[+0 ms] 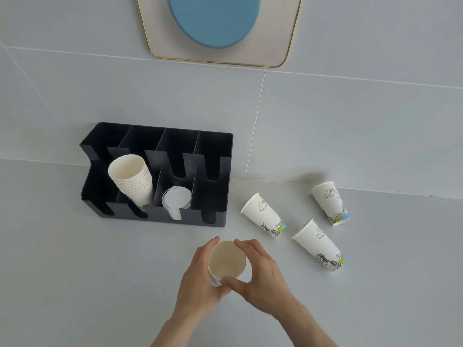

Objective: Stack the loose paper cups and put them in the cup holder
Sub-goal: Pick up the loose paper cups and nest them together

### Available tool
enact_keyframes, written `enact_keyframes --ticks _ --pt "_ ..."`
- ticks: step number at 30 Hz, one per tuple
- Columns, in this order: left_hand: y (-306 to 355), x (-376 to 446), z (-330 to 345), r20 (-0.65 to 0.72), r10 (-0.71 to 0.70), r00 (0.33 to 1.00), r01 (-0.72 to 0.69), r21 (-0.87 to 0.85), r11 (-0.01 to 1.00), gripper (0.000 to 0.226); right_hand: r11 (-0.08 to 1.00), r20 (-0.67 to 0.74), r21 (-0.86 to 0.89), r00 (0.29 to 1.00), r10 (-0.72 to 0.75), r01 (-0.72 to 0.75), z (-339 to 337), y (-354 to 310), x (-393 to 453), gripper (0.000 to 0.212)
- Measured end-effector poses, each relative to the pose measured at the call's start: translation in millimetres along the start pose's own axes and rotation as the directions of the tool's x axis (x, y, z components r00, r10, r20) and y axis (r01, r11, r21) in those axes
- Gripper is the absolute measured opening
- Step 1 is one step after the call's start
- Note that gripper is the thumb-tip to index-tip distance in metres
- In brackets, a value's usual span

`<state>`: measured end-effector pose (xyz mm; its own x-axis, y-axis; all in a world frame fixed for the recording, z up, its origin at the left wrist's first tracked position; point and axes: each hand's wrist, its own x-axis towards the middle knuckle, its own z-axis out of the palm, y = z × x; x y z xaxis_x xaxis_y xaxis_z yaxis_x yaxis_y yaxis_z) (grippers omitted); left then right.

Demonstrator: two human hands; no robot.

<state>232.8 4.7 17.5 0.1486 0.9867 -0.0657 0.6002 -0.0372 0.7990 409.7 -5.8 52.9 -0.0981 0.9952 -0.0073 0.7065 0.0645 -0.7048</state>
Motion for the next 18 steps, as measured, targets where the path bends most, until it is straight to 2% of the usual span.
enact_keyframes --ticks 3,6,8,13,18 --pt "1 1 -2 0.004 0.004 1.000 -0.004 -0.023 1.000 0.102 0.997 -0.104 -0.006 0.992 0.075 -0.077 -16 15 30 0.073" --pt "1 1 -2 0.007 0.005 1.000 -0.005 -0.023 1.000 0.103 0.974 -0.214 -0.110 0.962 0.169 -0.196 -34 33 71 0.069" --pt "0 2 -2 0.005 0.007 1.000 -0.007 -0.017 1.000 0.103 0.952 -0.199 -0.186 0.959 0.204 -0.241 -39 42 96 0.075" --pt "0 1 -2 0.015 0.039 0.999 -0.039 0.010 0.999 0.101 0.894 -0.058 -0.317 0.948 0.314 -0.315 -32 65 133 0.090" --pt "-1 3 -1 -0.001 0.040 0.999 -0.040 0.012 0.999 0.101 0.856 -0.009 -0.335 0.910 0.415 -0.394 -7 75 124 0.077"
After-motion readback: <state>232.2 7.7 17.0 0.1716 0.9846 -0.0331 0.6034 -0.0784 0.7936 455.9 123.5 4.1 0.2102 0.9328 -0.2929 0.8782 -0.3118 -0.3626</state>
